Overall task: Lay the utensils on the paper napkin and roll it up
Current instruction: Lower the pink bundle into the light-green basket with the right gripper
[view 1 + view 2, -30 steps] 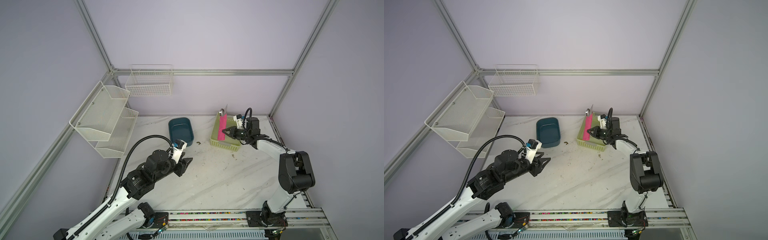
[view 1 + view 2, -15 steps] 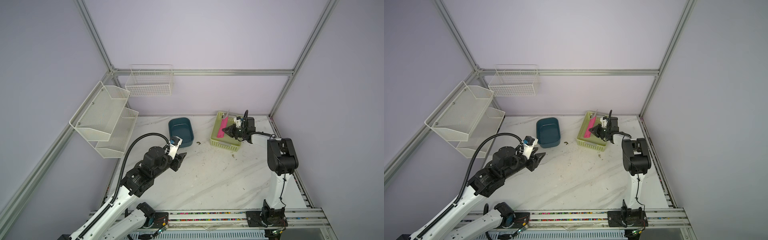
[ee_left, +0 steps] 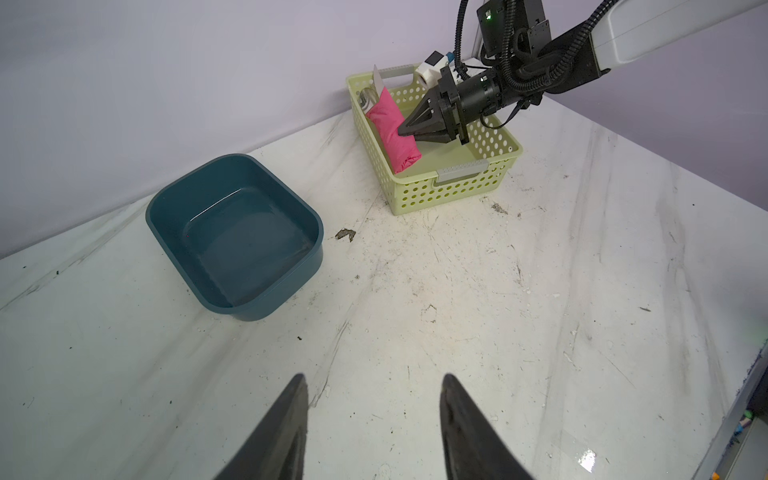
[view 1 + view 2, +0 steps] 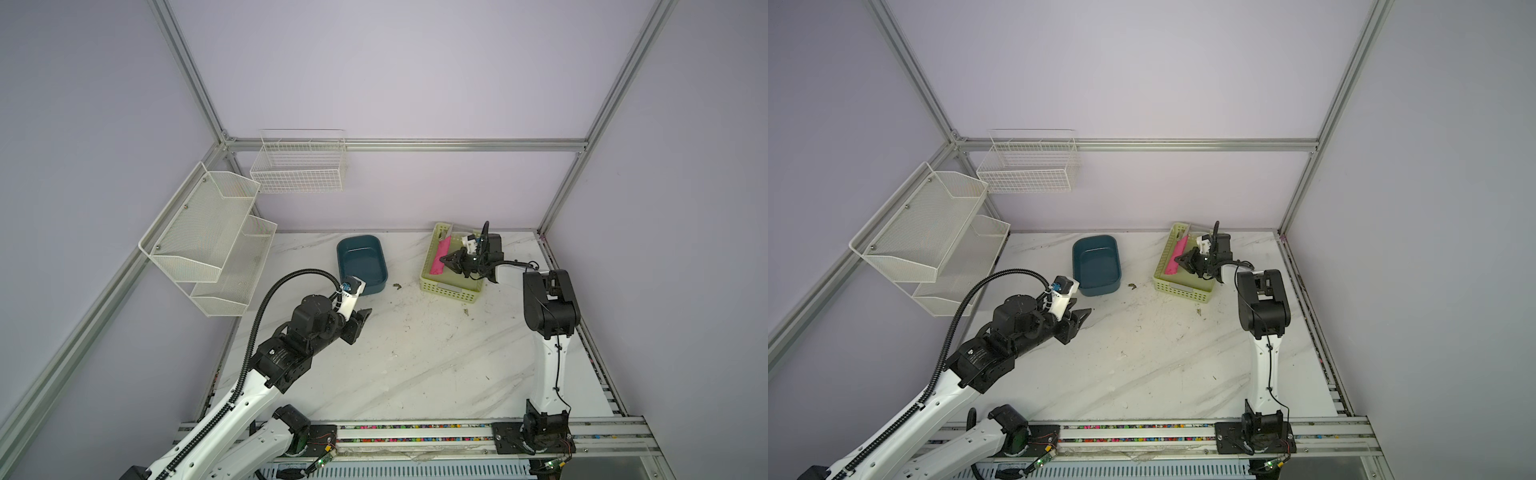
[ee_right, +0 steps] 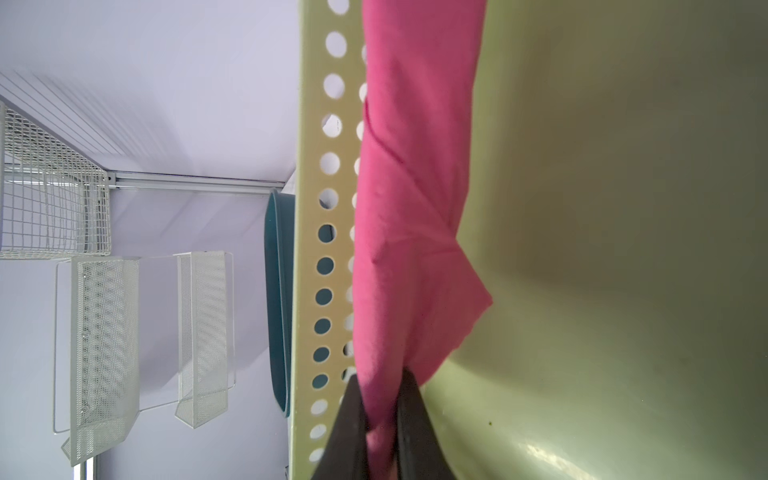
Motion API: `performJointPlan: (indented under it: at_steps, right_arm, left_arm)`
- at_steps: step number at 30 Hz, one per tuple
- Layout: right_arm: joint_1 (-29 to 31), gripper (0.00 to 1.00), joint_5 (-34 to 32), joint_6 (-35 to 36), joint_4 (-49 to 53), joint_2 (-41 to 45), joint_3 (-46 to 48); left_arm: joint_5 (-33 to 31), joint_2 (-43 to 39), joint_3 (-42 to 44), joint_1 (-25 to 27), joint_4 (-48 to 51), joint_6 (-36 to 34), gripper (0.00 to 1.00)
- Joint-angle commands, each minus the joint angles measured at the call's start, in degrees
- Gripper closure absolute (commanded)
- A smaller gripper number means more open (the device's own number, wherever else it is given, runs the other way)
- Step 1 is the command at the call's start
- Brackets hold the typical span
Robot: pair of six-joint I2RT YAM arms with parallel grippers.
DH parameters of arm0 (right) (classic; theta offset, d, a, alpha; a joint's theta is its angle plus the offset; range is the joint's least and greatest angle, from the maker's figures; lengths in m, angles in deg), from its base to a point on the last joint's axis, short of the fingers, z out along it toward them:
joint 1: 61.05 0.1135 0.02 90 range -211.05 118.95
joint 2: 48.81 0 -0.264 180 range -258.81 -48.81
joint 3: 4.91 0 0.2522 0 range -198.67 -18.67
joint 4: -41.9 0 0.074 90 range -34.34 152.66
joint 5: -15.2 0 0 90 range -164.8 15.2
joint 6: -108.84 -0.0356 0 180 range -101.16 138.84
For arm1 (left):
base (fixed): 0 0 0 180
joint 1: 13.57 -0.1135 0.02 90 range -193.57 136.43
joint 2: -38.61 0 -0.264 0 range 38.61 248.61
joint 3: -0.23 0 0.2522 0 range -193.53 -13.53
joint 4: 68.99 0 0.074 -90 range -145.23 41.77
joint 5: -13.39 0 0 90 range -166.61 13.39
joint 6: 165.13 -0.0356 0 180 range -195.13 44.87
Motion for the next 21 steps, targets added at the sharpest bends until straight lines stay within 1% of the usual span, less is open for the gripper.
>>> performJointPlan:
  at_steps: [1,11,21]
  right_arm:
    - [0.07,1.0,3.15,-0.67,-1.95,-0.75,-2.23]
    - [-0.04,1.0,3.02,-2.0,-1.76,-2.38,-1.59]
    - [-0.17,1.0,4.26,0.16,-0.26,-1.09,0.45]
  left_arm:
    - [1.33,-0.06,1.9,-0.56,-2.7,-1.46,0.5]
    - [2.51,0.19,1.98,-1.13,-2.73,-1.2,0.5]
    - [3.31,0.55,1.76,-1.48,-2.65,-1.21,0.49]
